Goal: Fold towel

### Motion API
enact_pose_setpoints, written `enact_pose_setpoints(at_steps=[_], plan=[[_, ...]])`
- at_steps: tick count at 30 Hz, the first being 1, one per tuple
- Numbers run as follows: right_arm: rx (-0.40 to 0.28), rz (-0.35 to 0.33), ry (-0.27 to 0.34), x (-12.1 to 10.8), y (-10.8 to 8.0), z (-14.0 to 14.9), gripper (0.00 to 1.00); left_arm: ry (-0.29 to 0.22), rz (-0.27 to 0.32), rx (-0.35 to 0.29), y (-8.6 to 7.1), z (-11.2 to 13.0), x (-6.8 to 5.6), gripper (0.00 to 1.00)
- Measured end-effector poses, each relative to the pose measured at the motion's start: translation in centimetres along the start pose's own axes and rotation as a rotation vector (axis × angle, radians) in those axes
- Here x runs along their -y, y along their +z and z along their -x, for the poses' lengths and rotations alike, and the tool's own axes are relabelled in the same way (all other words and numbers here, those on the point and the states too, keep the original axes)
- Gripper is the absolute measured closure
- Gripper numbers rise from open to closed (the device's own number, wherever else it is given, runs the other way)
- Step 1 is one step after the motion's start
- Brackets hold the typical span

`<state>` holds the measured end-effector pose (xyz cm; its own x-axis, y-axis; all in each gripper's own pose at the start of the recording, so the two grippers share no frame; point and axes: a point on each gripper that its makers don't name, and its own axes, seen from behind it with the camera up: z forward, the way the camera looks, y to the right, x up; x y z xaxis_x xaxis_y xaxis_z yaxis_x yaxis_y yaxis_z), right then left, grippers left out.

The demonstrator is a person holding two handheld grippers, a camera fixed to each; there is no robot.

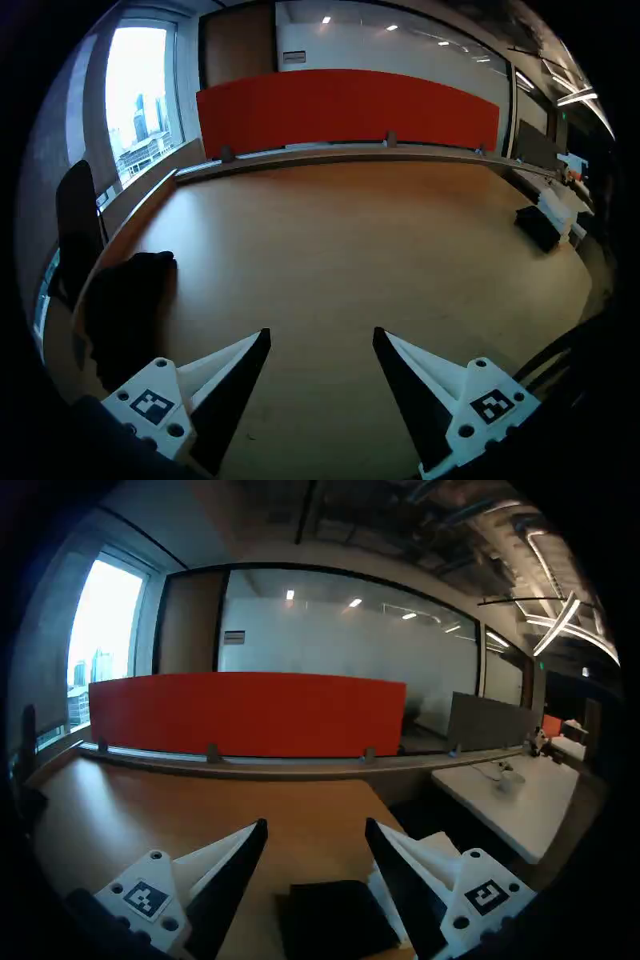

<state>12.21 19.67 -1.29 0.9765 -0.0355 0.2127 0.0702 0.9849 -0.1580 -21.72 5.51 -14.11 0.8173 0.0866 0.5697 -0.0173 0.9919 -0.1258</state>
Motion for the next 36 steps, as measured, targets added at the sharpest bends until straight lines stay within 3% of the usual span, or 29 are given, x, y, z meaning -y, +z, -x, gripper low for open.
enact_pose_setpoints(at_steps=[4,15,36], plan=[[-0.011,-0.003,-0.005,0.4,0.0,-0.5,0.00,-0.001,0.001,-0.002,0.0,0.0,-0.1,0.05],[-0.055,-0.034,0.011,2.4,-0.2,-2.7,0.00,-0.005,0.002,-0.011,-0.1,-0.3,0.1,0.05],[-0.130,-0.141,0.045,11.3,-0.7,-6.4,0.00,-0.022,0.006,-0.043,-0.1,-1.0,0.5,0.05]])
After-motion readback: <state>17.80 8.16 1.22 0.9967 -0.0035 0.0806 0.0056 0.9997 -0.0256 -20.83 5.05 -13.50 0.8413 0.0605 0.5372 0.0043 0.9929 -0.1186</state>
